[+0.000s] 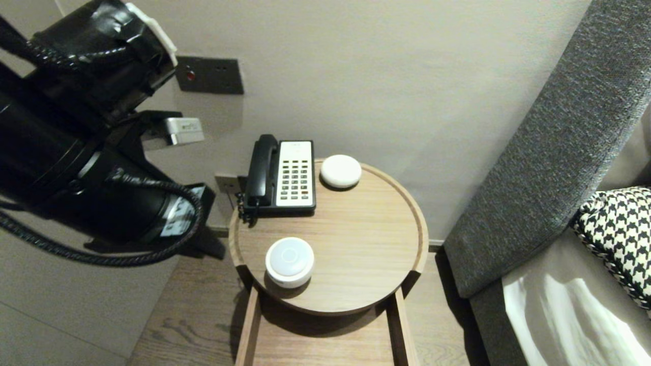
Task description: Close the nightstand drawer
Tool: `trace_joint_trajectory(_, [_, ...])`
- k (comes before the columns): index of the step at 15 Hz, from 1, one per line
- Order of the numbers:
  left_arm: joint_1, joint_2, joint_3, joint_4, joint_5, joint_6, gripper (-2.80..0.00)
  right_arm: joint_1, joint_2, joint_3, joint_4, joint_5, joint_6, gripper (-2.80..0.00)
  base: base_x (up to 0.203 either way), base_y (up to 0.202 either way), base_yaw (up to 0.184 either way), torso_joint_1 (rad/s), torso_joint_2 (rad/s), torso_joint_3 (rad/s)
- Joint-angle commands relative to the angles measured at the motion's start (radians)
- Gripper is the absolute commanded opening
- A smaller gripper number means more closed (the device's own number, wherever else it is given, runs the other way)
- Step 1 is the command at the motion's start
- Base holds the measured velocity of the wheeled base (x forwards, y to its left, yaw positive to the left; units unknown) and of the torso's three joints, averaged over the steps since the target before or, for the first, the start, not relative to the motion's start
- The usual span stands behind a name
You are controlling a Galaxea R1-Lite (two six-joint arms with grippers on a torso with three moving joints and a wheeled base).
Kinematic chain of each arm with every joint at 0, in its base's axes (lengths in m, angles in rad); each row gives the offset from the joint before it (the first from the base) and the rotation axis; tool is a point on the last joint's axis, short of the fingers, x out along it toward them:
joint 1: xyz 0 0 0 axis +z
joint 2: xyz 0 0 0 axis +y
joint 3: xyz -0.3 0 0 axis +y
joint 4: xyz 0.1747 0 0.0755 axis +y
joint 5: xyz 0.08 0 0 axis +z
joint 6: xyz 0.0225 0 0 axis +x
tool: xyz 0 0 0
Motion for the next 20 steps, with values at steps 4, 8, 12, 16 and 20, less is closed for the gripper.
trace_joint_trajectory(4, [-0.059,-0.295,0.553,-0.125,-0.009,0.003,-2.8,0.0,0.002,0.04,-0.001,-0.001,0.0,-2.8,0.0,0.0,0.0,0.0,0.0,0.0])
trace_joint_trajectory(8, [-0.132,-0.4,0.935,-0.328,-0.011,0.008,-2.8,0.0,0.002,0.04,-0.001,-0.001,0.0,-2.8,0.0,0.0,0.0,0.0,0.0,0.0])
trace_joint_trajectory(12, [-0.223,-0.419,1.148,-0.602,-0.002,0.005,-2.8,0.0,0.002,0.04,-0.001,0.001,0.0,-2.8,0.0,0.0,0.0,0.0,0.0,0.0])
trace_joint_trajectory(16, [-0.287,-0.336,1.27,-0.777,0.006,0.004,-2.8,0.0,0.002,0.04,-0.001,-0.001,0.0,-2.8,0.0,0.0,0.0,0.0,0.0,0.0])
trace_joint_trajectory(20, [-0.304,-0.212,1.329,-1.0,0.044,0.0,-2.8,0.0,0.002,0.04,-0.001,0.001,0.0,-2.8,0.0,0.0,0.0,0.0,0.0,0.0])
